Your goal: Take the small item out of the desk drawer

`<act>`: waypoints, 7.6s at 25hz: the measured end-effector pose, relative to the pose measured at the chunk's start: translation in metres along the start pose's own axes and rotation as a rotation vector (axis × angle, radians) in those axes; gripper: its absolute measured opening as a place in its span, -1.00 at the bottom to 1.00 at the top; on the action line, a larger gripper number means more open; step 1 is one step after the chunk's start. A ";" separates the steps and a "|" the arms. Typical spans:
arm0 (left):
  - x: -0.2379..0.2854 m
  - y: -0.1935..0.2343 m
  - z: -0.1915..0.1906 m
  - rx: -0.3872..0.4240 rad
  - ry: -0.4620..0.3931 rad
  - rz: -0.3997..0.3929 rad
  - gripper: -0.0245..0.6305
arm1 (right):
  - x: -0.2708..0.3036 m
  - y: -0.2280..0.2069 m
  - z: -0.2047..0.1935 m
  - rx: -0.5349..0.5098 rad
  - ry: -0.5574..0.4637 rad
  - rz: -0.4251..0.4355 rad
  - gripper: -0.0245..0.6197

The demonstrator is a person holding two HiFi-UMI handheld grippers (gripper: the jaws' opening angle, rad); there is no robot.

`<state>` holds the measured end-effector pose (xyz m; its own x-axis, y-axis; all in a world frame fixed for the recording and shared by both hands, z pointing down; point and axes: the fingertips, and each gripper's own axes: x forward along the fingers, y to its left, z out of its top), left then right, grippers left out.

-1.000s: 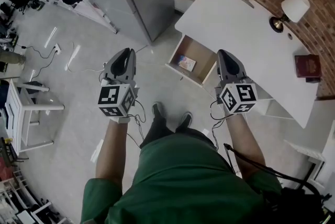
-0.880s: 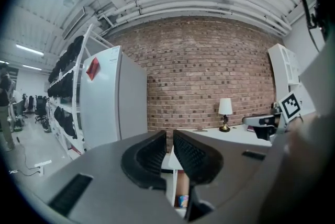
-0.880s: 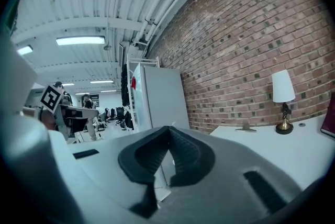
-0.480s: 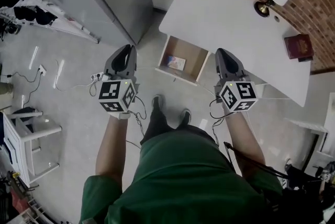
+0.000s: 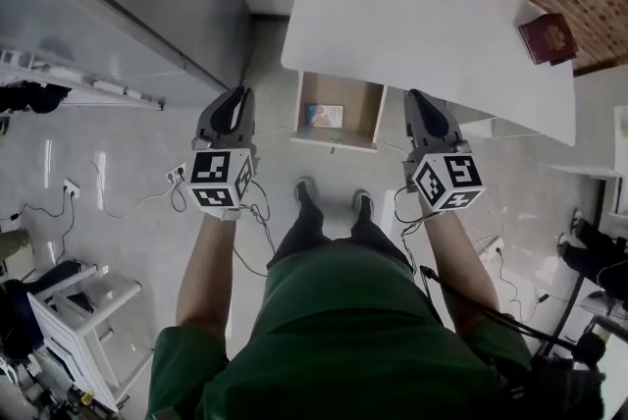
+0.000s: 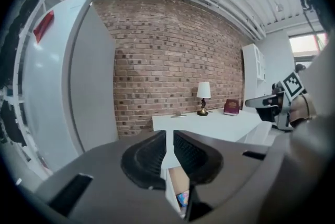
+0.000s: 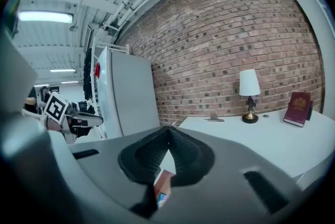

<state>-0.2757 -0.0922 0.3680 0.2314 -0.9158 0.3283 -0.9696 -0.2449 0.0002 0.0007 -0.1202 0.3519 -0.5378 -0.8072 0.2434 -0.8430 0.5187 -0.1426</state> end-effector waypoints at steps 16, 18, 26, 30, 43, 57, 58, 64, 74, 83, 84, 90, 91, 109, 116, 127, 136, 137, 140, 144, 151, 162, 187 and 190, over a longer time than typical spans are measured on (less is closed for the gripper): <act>0.094 -0.058 -0.071 0.114 0.153 -0.265 -0.81 | -0.032 -0.048 -0.055 0.069 0.078 -0.223 -0.91; 0.100 -0.065 -0.074 0.116 0.158 -0.267 -0.81 | -0.029 -0.056 -0.063 0.069 0.080 -0.220 -0.91; 0.137 -0.088 -0.133 0.197 0.275 -0.305 -0.81 | -0.002 -0.075 -0.103 0.030 0.114 -0.177 -0.91; 0.158 -0.096 -0.169 0.310 0.328 -0.341 -0.81 | 0.009 -0.076 -0.127 0.029 0.142 -0.142 -0.91; 0.213 -0.143 -0.289 0.432 0.565 -0.495 -0.81 | 0.011 -0.096 -0.196 0.105 0.192 -0.141 -0.91; 0.245 -0.156 -0.397 0.641 0.753 -0.619 -0.80 | 0.007 -0.101 -0.264 0.175 0.260 -0.136 -0.91; 0.246 -0.158 -0.402 0.661 0.764 -0.632 -0.80 | 0.006 -0.102 -0.265 0.177 0.262 -0.136 -0.91; 0.262 -0.163 -0.432 0.737 0.809 -0.660 -0.66 | 0.005 -0.106 -0.285 0.204 0.283 -0.140 -0.91; 0.281 -0.159 -0.477 0.883 0.925 -0.735 -0.64 | 0.001 -0.108 -0.316 0.229 0.325 -0.123 -0.91; 0.292 -0.157 -0.500 0.950 0.988 -0.741 -0.63 | 0.000 -0.109 -0.339 0.274 0.357 -0.127 -0.91; 0.292 -0.157 -0.502 0.952 0.995 -0.745 -0.63 | -0.001 -0.109 -0.340 0.272 0.359 -0.125 -0.91; 0.294 -0.159 -0.504 0.925 1.026 -0.778 -0.61 | 0.001 -0.111 -0.348 0.287 0.378 -0.130 -0.91; 0.293 -0.159 -0.505 0.923 1.023 -0.783 -0.60 | 0.001 -0.111 -0.348 0.288 0.380 -0.128 -0.91; 0.278 -0.164 -0.488 1.045 0.908 -0.836 -0.82 | 0.000 -0.098 -0.344 0.293 0.378 -0.119 -0.91; 0.273 -0.164 -0.469 0.912 0.866 -0.752 -0.84 | 0.000 -0.089 -0.336 0.287 0.363 -0.113 -0.91; 0.262 -0.171 -0.419 0.812 0.742 -0.692 -0.85 | 0.002 -0.074 -0.313 0.274 0.342 -0.090 -0.91; 0.243 -0.175 -0.367 0.727 0.667 -0.660 -0.85 | 0.004 -0.067 -0.285 0.253 0.316 -0.081 -0.91; 0.241 -0.175 -0.362 0.721 0.661 -0.656 -0.85 | 0.004 -0.066 -0.281 0.251 0.313 -0.079 -0.91; 0.235 -0.175 -0.344 0.712 0.645 -0.651 -0.85 | 0.005 -0.065 -0.268 0.238 0.301 -0.073 -0.91; 0.222 -0.176 -0.323 0.719 0.626 -0.660 -0.85 | 0.003 -0.061 -0.254 0.212 0.298 -0.067 -0.91; 0.203 -0.178 -0.279 0.719 0.585 -0.645 -0.85 | -0.002 -0.057 -0.225 0.160 0.283 -0.053 -0.91; 0.187 -0.173 -0.204 0.575 0.547 -0.607 -0.85 | -0.010 -0.065 -0.167 0.111 0.230 -0.062 -0.91; 0.262 -0.133 -0.100 -0.114 0.494 -0.520 -0.85 | -0.010 -0.089 -0.113 0.129 0.188 -0.140 -0.91; 0.274 -0.129 -0.121 -0.242 0.534 -0.560 -0.85 | -0.010 -0.089 -0.116 0.128 0.198 -0.148 -0.91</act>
<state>-0.0975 -0.2727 0.5722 0.6776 -0.3871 0.6253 -0.7256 -0.4904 0.4827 0.0822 -0.1251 0.4730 -0.4070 -0.7939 0.4518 -0.9134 0.3495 -0.2087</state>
